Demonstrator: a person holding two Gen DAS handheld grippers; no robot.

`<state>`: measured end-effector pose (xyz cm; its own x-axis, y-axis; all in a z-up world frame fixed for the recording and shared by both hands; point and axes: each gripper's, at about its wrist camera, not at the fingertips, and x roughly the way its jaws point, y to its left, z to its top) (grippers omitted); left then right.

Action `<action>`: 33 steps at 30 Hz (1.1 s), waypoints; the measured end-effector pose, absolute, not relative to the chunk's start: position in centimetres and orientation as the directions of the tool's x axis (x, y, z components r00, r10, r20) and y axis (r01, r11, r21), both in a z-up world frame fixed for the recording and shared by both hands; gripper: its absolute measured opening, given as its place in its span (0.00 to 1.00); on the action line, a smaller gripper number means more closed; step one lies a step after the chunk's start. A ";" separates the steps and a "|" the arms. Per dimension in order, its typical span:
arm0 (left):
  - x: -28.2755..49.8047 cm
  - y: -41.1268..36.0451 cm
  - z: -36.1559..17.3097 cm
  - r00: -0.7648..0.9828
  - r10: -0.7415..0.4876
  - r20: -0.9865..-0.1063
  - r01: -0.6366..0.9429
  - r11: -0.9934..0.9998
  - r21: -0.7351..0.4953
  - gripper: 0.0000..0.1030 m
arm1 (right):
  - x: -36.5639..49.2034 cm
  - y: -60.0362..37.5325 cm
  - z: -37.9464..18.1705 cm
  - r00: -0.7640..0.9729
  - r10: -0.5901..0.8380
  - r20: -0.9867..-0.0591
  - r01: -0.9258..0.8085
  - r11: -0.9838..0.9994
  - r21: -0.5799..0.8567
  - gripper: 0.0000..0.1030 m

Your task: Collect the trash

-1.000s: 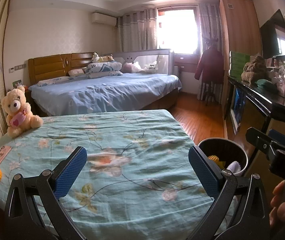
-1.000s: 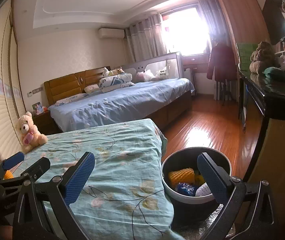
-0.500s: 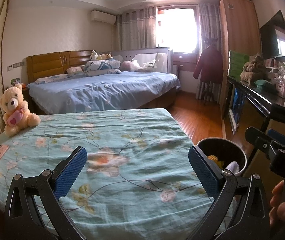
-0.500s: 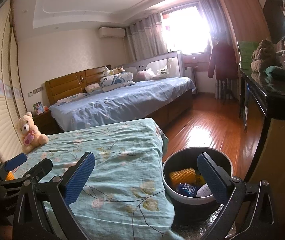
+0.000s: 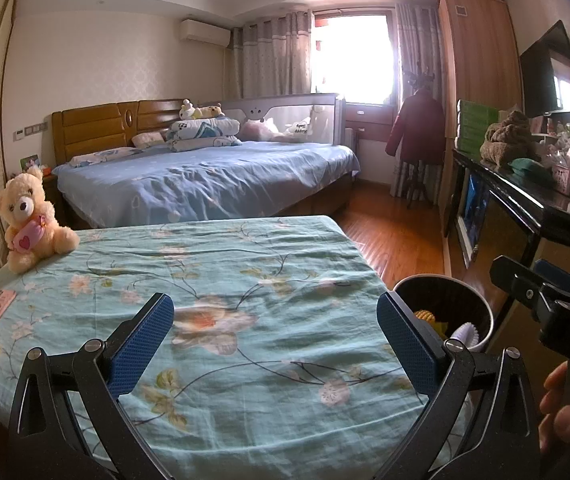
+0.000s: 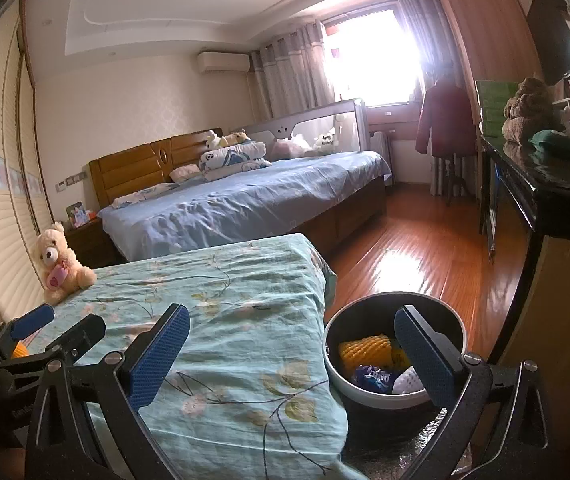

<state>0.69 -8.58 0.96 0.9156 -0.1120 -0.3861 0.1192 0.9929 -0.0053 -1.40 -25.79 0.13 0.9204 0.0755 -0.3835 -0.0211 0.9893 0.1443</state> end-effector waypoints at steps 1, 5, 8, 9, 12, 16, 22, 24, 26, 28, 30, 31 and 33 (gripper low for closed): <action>0.7 -8.6 0.9 0.915 -0.112 -0.387 0.119 0.993 -0.005 1.00 | -1.4 -25.8 0.1 0.920 0.076 -0.384 -0.020 0.989 0.146 1.00; 0.7 -8.7 0.9 0.915 -0.113 -0.388 0.122 0.993 -0.002 1.00 | -1.4 -26.0 0.0 0.920 0.076 -0.384 -0.020 0.989 0.147 1.00; 0.7 -8.7 0.8 0.915 -0.114 -0.387 0.122 0.993 -0.004 1.00 | -1.4 -26.0 0.0 0.920 0.075 -0.385 -0.020 0.989 0.146 1.00; 0.7 -8.7 0.8 0.915 -0.113 -0.388 0.121 0.993 -0.003 1.00 | -1.4 -26.0 0.0 0.920 0.076 -0.384 -0.021 0.989 0.147 1.00; 0.7 -8.7 0.8 0.914 -0.115 -0.388 0.124 0.992 -0.002 1.00 | -1.4 -26.0 0.0 0.920 0.075 -0.385 -0.019 0.989 0.146 1.00; 0.7 -8.7 0.8 0.914 -0.118 -0.388 0.127 0.992 -0.002 1.00 | -1.4 -26.0 0.0 0.920 0.077 -0.384 -0.021 0.989 0.148 1.00; 0.7 -8.7 0.8 0.914 -0.117 -0.388 0.126 0.992 -0.002 1.00 | -1.4 -26.1 0.0 0.919 0.076 -0.386 -0.019 0.989 0.149 1.00; 0.7 -8.7 0.8 0.914 -0.117 -0.388 0.126 0.992 -0.002 1.00 | -1.4 -26.2 0.0 0.920 0.076 -0.386 -0.019 0.989 0.149 1.00; 0.7 -8.8 0.8 0.914 -0.117 -0.388 0.127 0.992 -0.001 1.00 | -1.4 -26.2 0.0 0.919 0.076 -0.386 -0.020 0.989 0.149 1.00; 0.7 -8.8 0.8 0.914 -0.117 -0.388 0.126 0.992 -0.001 1.00 | -1.4 -26.2 0.0 0.919 0.076 -0.387 -0.019 0.989 0.149 1.00; 0.7 -8.8 0.8 0.914 -0.118 -0.388 0.127 0.992 -0.003 1.00 | -1.5 -26.3 0.0 0.918 0.075 -0.388 -0.018 0.989 0.148 1.00; 0.7 -8.8 0.8 0.914 -0.119 -0.389 0.128 0.992 -0.003 1.00 | -1.4 -26.3 0.0 0.919 0.075 -0.388 -0.018 0.989 0.149 1.00; 0.8 -8.8 0.8 0.913 -0.121 -0.389 0.131 0.991 -0.002 1.00 | -1.5 -26.3 0.0 0.919 0.075 -0.387 -0.017 0.989 0.150 1.00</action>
<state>0.76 -8.80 0.83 0.9131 -0.1212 -0.3894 0.1308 0.9914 -0.0018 -1.50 -26.28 0.04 0.9189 0.0746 -0.3873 -0.0171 0.9886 0.1498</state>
